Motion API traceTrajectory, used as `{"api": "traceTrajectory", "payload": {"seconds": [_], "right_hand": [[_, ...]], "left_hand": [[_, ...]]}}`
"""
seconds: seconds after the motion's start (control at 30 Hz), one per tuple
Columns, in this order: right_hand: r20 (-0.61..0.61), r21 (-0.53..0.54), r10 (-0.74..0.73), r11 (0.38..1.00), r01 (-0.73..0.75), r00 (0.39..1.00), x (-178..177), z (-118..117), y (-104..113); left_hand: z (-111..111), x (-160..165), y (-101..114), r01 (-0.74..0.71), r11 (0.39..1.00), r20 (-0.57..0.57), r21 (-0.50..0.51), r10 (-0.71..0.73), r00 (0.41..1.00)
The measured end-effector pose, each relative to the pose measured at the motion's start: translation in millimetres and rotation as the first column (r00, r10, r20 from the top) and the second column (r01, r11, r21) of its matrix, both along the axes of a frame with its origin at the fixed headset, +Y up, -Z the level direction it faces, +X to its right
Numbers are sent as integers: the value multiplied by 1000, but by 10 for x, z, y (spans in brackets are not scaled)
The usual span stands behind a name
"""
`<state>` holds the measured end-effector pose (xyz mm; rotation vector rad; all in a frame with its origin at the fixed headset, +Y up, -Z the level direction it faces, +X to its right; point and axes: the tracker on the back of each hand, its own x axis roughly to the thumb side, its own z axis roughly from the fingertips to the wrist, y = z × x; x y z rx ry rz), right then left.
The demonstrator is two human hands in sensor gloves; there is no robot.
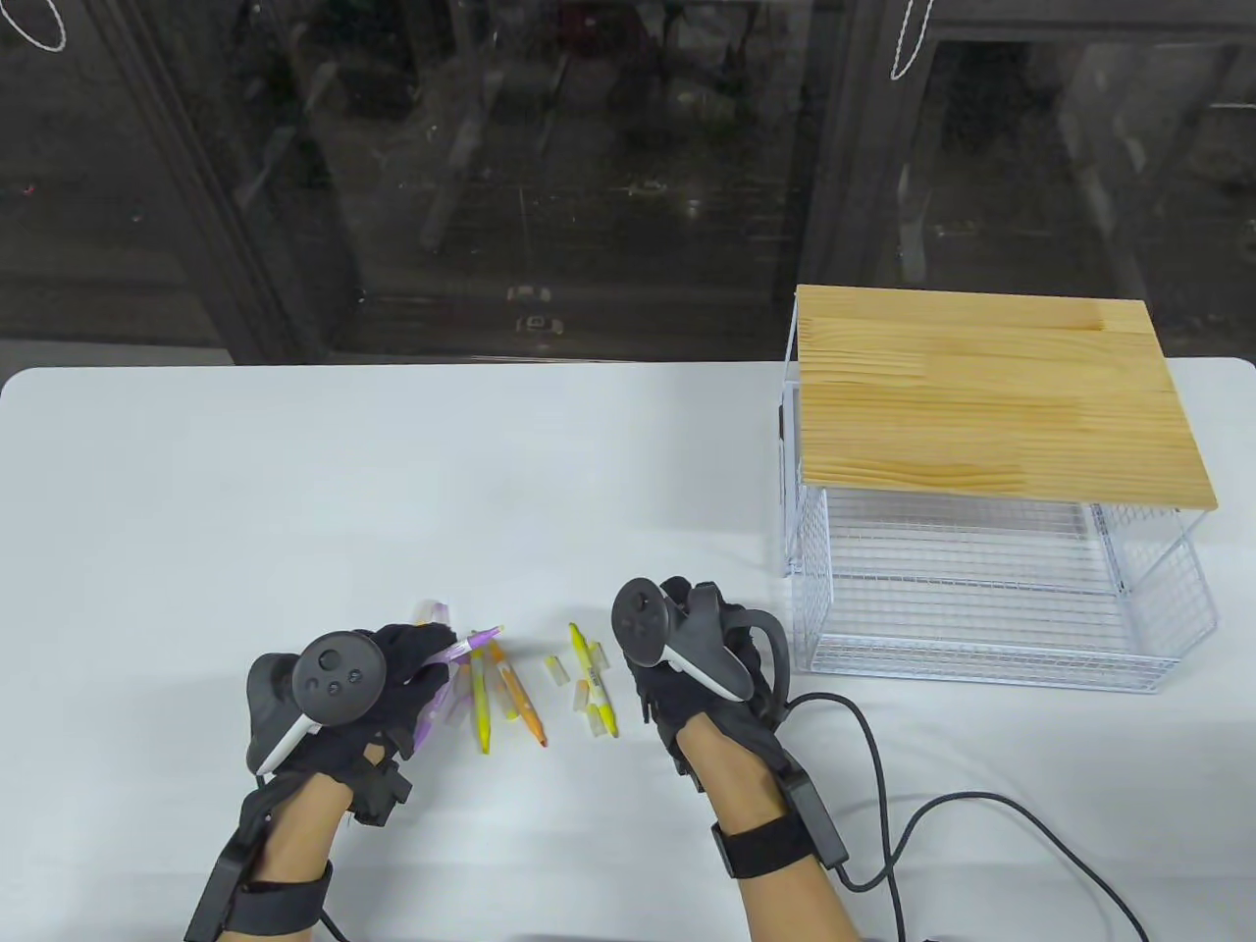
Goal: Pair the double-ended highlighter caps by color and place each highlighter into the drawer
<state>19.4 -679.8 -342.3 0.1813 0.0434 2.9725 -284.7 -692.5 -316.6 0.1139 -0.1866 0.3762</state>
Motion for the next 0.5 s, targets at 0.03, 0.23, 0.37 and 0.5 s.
{"api": "traceTrajectory", "payload": {"seconds": [0.03,0.23,0.37,0.5], "right_hand": [[1,-1,6,1000,-6,1000,35,7,-4],[3,-39,-24,999,24,1000,187,64,-219],[12,-27,-15,1000,15,1000,242,93,-248],[15,23,-36,999,36,999,291,118,-224]], "left_hand": [[-1,3,-1,2,1000,1,-1,-2,1000],[-25,39,-45,37,999,9,-18,-37,999],[-29,56,-60,50,999,15,-17,-50,999],[-14,100,-65,56,998,29,-7,-56,998]]}}
